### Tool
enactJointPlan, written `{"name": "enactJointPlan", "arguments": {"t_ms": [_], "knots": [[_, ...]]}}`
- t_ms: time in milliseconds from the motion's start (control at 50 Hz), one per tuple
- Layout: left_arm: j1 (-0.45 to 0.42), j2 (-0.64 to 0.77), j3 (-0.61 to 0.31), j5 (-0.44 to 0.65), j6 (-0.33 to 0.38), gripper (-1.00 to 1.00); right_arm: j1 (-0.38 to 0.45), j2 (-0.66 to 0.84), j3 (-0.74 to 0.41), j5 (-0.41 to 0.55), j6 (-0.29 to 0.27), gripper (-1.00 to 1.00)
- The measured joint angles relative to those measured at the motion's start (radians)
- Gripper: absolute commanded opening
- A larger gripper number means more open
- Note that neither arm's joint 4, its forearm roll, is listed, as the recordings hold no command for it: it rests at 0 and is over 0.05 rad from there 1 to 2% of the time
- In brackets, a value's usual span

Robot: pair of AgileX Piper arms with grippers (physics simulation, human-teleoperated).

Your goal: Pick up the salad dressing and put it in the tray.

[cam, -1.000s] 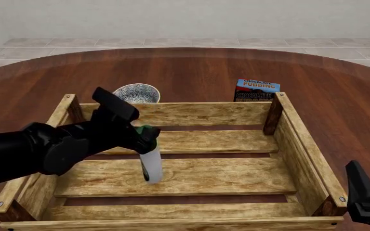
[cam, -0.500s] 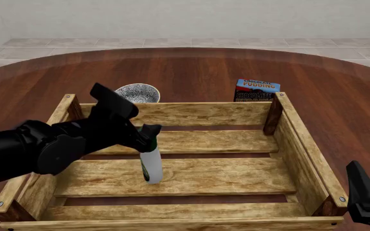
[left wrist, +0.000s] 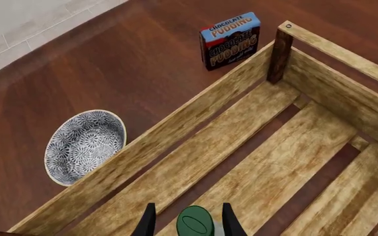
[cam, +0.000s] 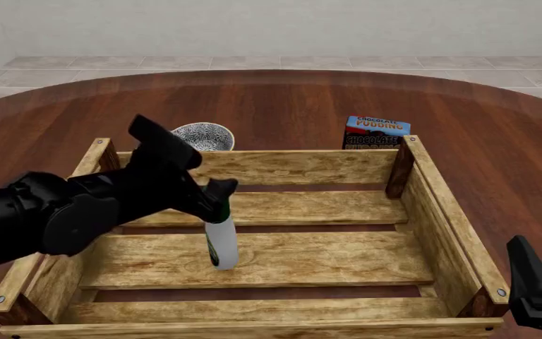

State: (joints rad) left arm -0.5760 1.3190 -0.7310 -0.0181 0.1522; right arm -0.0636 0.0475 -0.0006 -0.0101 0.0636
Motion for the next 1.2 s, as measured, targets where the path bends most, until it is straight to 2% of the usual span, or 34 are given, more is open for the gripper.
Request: {"name": "enactJointPlan", "arguments": {"t_ms": [1200], "knots": [[-0.011, -0.177, -0.077, 0.138, 0.035, 1.00, -0.002, -0.012, 0.000, 0.011, -0.003, 1.00]]}}
